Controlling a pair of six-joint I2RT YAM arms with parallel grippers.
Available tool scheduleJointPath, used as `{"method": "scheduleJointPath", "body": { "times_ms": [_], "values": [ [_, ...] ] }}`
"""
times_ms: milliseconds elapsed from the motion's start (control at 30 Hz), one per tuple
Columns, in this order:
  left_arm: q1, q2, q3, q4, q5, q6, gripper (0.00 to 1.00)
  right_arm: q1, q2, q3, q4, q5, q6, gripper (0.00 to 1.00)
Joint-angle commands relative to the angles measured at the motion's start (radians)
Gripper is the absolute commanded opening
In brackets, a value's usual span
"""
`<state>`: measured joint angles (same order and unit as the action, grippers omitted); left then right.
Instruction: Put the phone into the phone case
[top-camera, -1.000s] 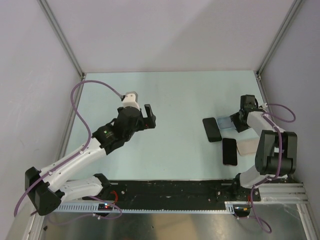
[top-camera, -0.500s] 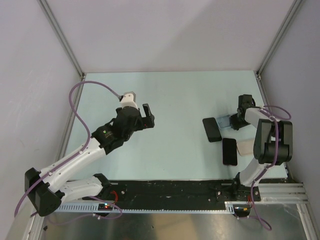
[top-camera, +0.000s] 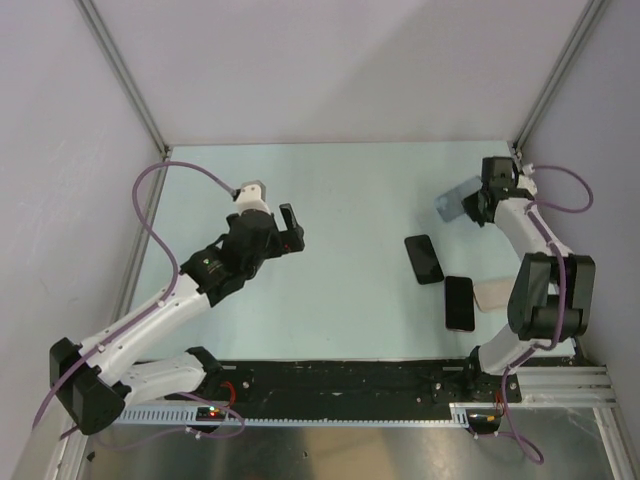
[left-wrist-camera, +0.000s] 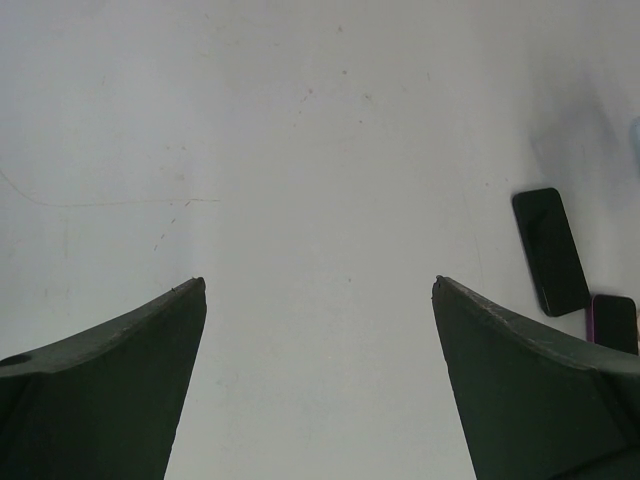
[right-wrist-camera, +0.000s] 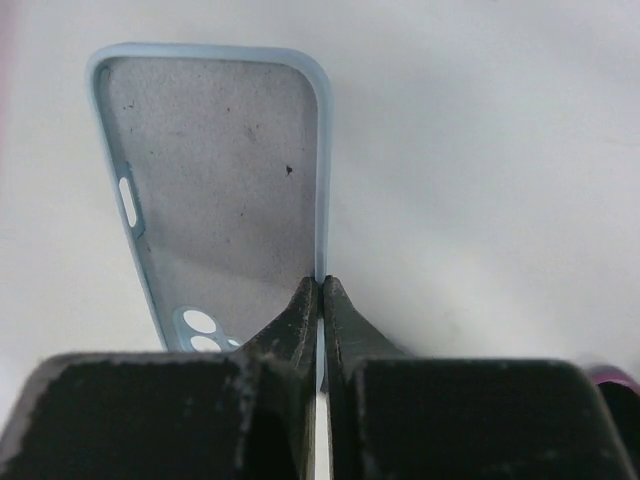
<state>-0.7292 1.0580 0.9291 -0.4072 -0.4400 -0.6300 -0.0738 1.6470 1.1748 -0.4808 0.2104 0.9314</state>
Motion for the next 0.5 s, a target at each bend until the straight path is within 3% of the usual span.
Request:
{"method": "scheduleJointPath", "body": {
  "times_ms": [0,300,467],
  "values": [
    [0.046,-0.035,0.027,-0.014,-0.010,-0.068,0.98,0.120,-0.131,0.104,-0.050,0.015,-0.027,0.00],
    [0.143,-0.167,-0.122,-0.080,-0.083,-0.274,0.98,0.620,-0.067,0.096,-0.076,0.120,0.383,0.00],
    [0.168,-0.235,-0.194,-0.134,-0.121,-0.309,0.98,0.762,0.070,0.095,-0.013,0.078,0.583,0.00]
  ]
}}
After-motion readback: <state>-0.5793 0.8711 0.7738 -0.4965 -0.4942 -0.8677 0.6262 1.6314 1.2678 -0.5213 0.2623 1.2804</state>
